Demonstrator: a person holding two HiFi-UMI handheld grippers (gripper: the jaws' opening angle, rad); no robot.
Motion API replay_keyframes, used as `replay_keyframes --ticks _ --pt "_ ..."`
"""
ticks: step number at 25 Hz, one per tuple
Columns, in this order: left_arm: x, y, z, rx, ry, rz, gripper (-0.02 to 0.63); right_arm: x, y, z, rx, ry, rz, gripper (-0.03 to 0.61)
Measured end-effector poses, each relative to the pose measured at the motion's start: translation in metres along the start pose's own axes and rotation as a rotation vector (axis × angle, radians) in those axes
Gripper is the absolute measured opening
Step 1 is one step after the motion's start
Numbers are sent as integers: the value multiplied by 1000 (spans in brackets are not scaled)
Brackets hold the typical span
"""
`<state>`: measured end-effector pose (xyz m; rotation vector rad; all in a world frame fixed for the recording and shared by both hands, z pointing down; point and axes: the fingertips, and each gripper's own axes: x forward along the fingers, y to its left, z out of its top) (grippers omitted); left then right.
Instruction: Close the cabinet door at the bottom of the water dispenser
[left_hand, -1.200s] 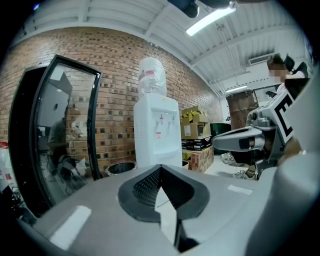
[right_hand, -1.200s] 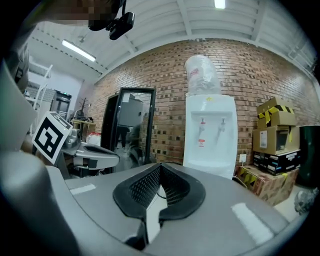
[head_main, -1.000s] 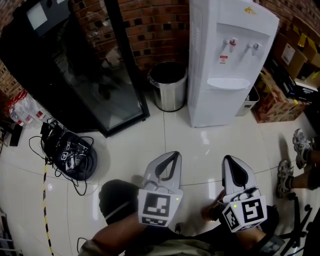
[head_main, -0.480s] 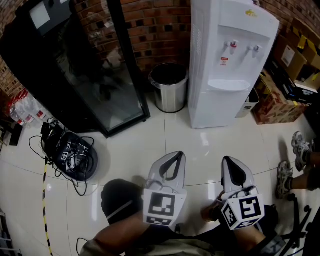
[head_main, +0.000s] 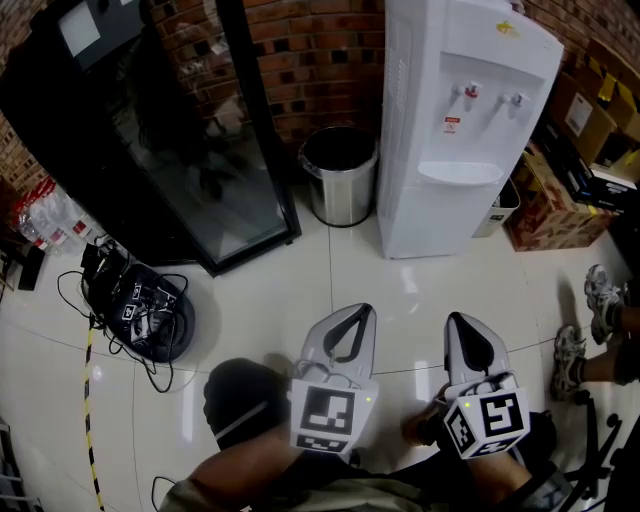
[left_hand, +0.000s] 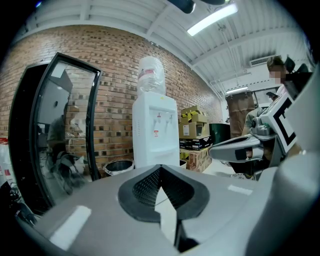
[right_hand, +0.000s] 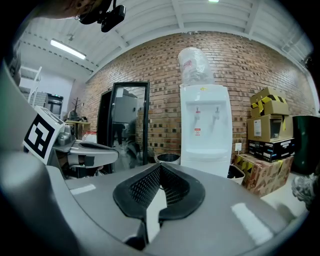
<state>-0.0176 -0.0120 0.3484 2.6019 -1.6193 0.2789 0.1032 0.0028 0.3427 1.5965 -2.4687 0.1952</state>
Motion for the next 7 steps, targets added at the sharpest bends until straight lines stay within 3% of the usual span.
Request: replay_keyframes --ticks 7 --pt "4 -1 0 -4 -4 -1 0 4 -1 1 -2 -3 5 0"
